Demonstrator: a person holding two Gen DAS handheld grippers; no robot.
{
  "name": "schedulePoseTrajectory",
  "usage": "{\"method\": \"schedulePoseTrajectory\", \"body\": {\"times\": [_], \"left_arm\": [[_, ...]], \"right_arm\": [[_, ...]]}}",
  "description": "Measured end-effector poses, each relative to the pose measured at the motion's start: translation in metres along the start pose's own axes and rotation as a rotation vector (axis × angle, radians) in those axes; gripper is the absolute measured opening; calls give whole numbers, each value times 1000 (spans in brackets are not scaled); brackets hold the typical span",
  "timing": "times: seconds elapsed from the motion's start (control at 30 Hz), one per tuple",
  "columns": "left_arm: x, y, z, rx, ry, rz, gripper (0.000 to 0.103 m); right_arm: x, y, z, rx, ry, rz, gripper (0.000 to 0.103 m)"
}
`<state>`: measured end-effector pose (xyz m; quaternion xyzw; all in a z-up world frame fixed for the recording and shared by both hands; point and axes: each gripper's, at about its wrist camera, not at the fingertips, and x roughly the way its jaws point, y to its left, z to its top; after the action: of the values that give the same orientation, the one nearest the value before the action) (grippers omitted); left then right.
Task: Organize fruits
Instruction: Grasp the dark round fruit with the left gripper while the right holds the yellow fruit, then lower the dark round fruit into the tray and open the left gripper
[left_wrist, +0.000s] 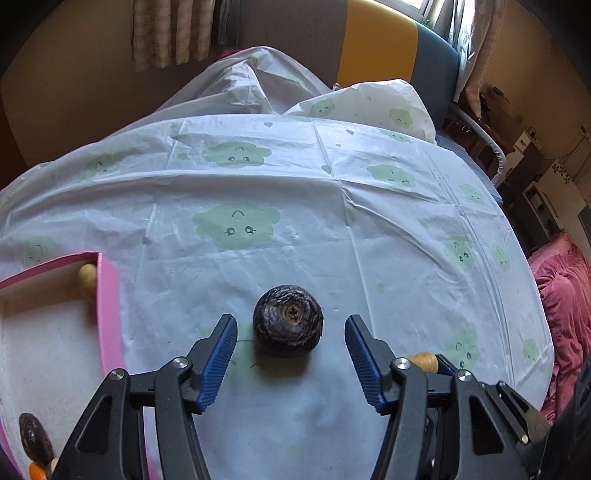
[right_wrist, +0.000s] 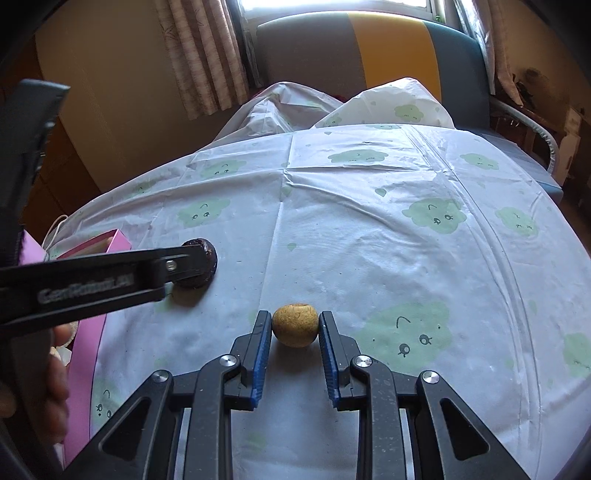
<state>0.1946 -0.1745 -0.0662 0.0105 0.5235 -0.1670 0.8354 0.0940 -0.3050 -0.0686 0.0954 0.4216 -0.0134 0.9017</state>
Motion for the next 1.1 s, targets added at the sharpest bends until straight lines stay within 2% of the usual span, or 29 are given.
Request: {"method": "schedulePoseTrajectory", "body": {"times": [0.07, 0.1, 0.13, 0.17, 0.4, 0.67, 1.1], "left_arm": [[8, 0, 2, -5, 13, 16, 61], [12, 1, 2, -11, 24, 13, 55], [14, 2, 2, -19, 23, 21, 44], [13, 3, 2, -14, 8, 31, 42], [-7, 6, -13, 14, -7, 27, 42], [-50, 4, -35, 44, -80, 20, 42], [-104, 24, -70, 23, -157, 15, 42]], "right_arm": [[0, -1, 0, 2, 0, 3, 26], [0, -1, 0, 2, -1, 4, 26], [0, -1, 0, 3, -1, 4, 26], [0, -1, 0, 3, -1, 5, 26], [-4, 0, -3, 9, 5, 11, 26], [-17, 9, -17, -10, 13, 18, 26], [-32, 32, -43, -43, 36, 26, 26]]}}
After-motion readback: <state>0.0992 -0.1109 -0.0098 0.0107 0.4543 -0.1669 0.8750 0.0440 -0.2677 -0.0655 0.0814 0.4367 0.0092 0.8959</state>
